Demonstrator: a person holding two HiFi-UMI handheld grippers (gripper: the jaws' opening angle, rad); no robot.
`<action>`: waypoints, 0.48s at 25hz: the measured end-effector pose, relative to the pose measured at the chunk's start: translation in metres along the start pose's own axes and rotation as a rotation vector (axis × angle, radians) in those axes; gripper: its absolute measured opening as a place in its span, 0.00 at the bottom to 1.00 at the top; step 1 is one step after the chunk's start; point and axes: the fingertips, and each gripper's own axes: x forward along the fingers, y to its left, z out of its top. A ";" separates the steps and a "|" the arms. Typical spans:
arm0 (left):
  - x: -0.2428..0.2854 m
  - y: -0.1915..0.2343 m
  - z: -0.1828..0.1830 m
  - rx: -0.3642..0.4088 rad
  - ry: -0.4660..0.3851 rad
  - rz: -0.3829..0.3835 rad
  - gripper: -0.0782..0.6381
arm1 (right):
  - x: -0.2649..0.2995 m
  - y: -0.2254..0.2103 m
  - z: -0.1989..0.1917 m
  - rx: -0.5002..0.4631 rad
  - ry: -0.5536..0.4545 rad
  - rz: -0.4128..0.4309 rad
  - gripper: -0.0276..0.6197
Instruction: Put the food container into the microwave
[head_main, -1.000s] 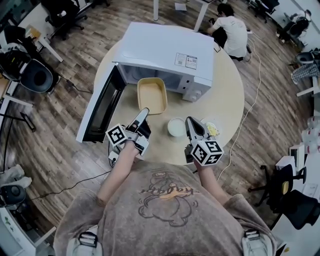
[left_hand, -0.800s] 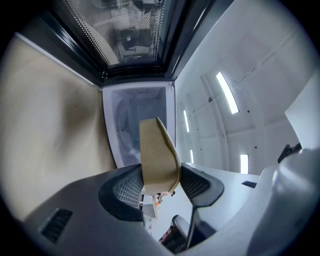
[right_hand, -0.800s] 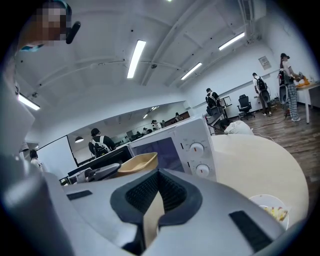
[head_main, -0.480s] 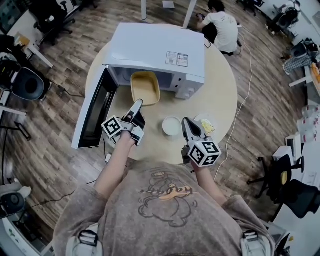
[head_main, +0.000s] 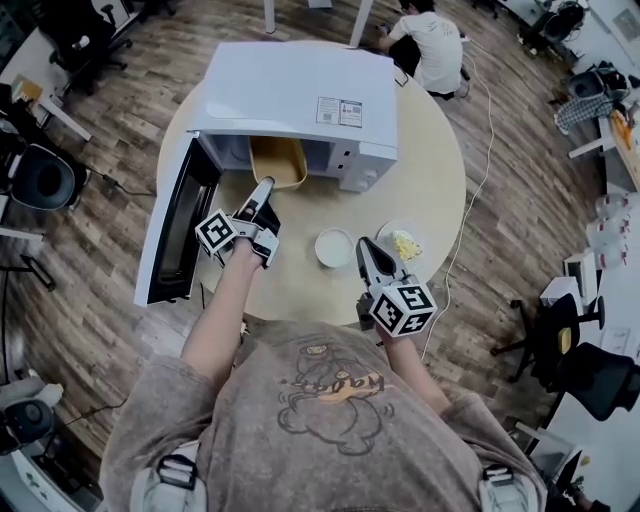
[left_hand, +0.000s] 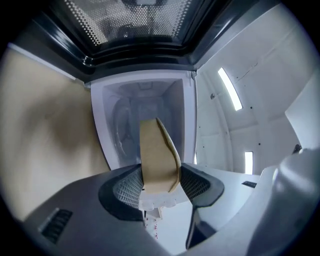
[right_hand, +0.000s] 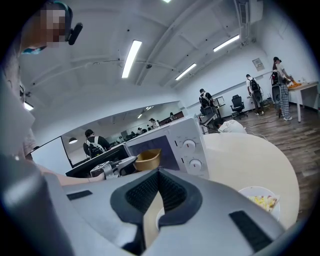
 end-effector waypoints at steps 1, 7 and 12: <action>0.004 0.001 0.000 -0.004 0.004 0.001 0.45 | 0.000 0.000 0.000 0.000 0.001 -0.001 0.05; 0.028 0.008 0.015 -0.008 -0.019 0.001 0.45 | 0.000 -0.002 0.001 0.003 0.000 -0.014 0.05; 0.041 0.018 0.027 -0.017 -0.039 0.014 0.45 | -0.001 -0.006 -0.002 0.011 0.008 -0.028 0.04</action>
